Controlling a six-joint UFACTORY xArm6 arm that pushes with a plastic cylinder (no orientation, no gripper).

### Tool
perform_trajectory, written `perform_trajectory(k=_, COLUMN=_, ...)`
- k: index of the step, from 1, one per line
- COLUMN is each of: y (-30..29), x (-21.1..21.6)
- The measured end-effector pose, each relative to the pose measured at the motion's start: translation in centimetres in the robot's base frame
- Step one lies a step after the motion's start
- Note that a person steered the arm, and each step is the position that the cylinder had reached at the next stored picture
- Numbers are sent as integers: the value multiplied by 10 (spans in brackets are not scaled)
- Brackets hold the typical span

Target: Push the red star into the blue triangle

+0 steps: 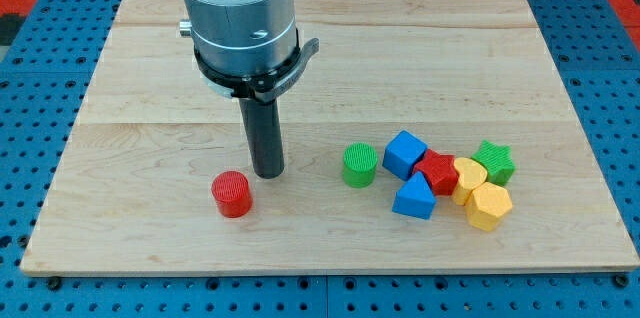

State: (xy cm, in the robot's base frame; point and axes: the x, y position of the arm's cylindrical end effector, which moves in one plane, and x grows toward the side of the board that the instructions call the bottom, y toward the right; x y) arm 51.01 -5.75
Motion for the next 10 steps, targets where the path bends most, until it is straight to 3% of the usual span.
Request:
perform_trajectory(k=4, y=11, x=19)
perform_trajectory(k=6, y=110, x=94)
perform_trajectory(k=7, y=201, x=96)
perform_trajectory(k=8, y=246, x=80)
perform_trajectory(k=9, y=222, x=55)
perform_trajectory(k=10, y=255, x=50)
